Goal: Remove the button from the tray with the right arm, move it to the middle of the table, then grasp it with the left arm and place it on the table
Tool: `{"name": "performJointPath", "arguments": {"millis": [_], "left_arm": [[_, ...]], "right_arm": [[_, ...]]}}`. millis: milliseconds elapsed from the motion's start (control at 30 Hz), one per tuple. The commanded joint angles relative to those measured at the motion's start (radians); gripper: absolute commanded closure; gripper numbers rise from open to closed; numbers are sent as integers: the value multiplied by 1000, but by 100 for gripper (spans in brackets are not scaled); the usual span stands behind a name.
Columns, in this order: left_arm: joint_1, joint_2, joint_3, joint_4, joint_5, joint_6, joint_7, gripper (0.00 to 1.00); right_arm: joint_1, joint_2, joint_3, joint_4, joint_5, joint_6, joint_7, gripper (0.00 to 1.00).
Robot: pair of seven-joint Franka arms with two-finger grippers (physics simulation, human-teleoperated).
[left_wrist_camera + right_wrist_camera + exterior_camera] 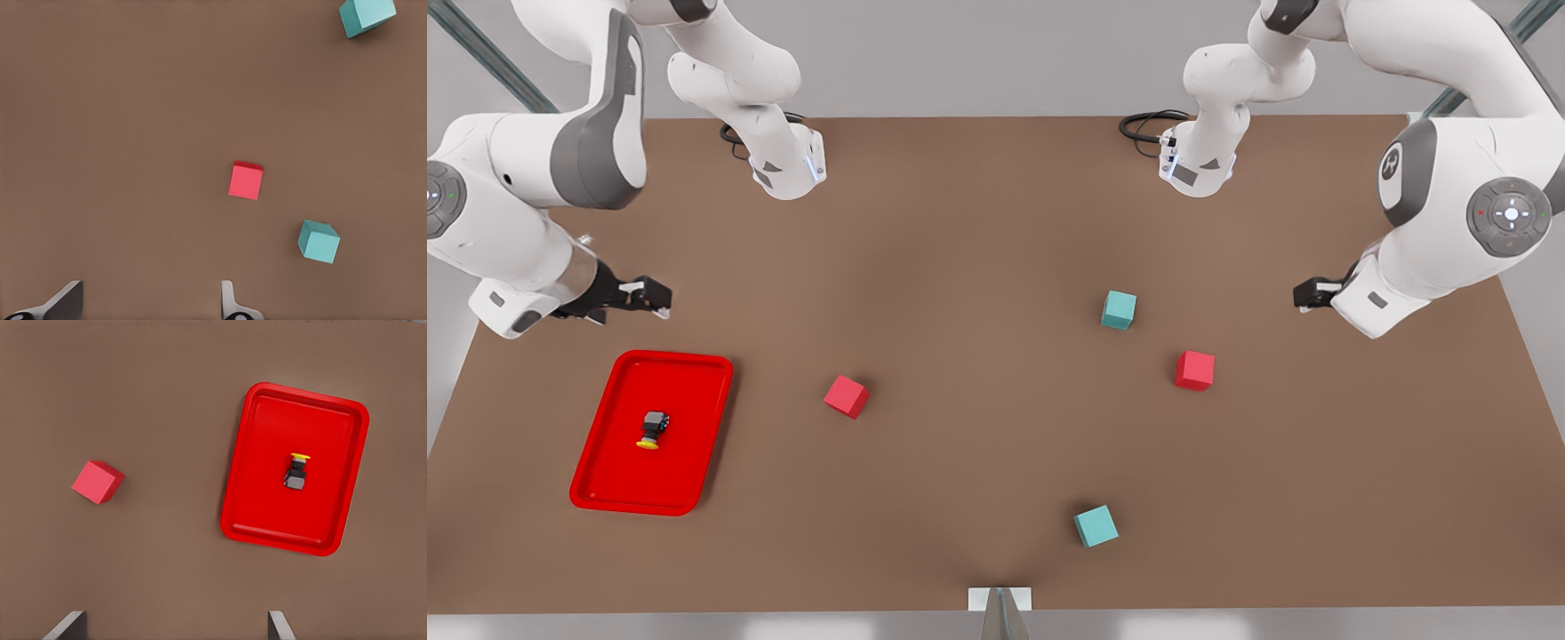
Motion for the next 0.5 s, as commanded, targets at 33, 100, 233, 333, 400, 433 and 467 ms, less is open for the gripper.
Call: {"name": "performJointPath", "arguments": {"millis": [33, 100, 233, 333, 400, 433, 467], "left_arm": [[0, 5, 0, 0, 1, 17, 33, 0], [0, 5, 0, 0, 1, 18, 35, 0], [0, 5, 0, 0, 1, 20, 33, 0], [-3, 14, -2, 0, 4, 25, 35, 0], [-3, 39, -2, 0, 8, 60, 33, 0], [-3, 39, -2, 0, 11, 64, 35, 0], [-1, 39, -2, 0, 11, 64, 35, 0]], "right_arm": [[-4, 29, 0, 4, 17, 33, 63, 0], [-30, 250, -3, -7, 1, 200, 69, 0], [-107, 383, -23, -204, 0, 714, 70, 0], [-151, 395, -37, -321, 6, 886, 70, 0], [-199, 435, -35, -313, 7, 889, 63, 0], [-239, 443, -17, -309, 14, 889, 40, 0], [-265, 443, -5, -298, 15, 889, 3, 0]]}}
